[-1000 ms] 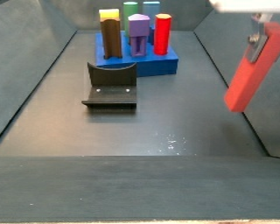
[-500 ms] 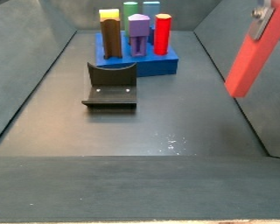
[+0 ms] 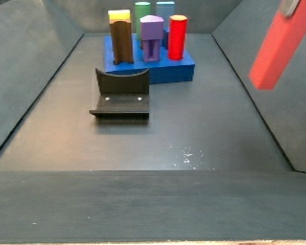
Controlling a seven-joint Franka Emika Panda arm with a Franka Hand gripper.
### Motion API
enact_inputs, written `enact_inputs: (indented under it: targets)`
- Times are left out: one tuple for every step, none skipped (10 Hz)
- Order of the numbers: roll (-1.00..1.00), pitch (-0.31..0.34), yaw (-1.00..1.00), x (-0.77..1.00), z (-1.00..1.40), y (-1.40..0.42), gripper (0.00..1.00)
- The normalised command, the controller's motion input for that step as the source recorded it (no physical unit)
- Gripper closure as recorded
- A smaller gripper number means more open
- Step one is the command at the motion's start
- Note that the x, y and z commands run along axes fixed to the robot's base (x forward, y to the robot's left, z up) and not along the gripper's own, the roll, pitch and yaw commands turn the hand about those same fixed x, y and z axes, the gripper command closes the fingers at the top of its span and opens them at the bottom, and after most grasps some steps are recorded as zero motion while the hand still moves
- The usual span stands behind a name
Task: Pick up the rectangle object. Move up. Move to above the board. Insert the rectangle object.
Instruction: Move to above the board.
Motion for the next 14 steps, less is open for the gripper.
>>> enact_inputs:
  targets:
    - [0.1,0.072,0.02,0.0,1.0,-0.02,1.0]
    - [0.11,0.071,0.02,0.0,1.0,-0.02,1.0]
    - [0.1,0.072,0.02,0.0,1.0,-0.02,1.0]
    - [0.09,0.069,0.02,-0.01,1.0,-0.02,1.0]
    - [0.09,0.07,0.02,-0.01,1.0,-0.01,1.0]
    - [0.07,0.069,0.01,-0.01,1.0,-0.01,1.0]
    - [0.07,0.07,0.01,-0.01,1.0,-0.01,1.0]
    - [0.07,0.071,0.02,-0.01,1.0,-0.01,1.0]
    - [0.06,0.07,0.01,-0.01,1.0,-0.01,1.0]
    - [0.06,0.072,0.01,-0.01,1.0,-0.01,1.0]
    - [0.06,0.069,0.01,-0.01,0.95,0.0,1.0]
    - [0.05,0.068,0.01,-0.01,0.79,-0.01,1.0]
    - [0.05,0.07,0.01,-0.01,0.67,0.0,1.0]
    - [0.04,0.071,0.01,0.0,0.51,0.0,1.0]
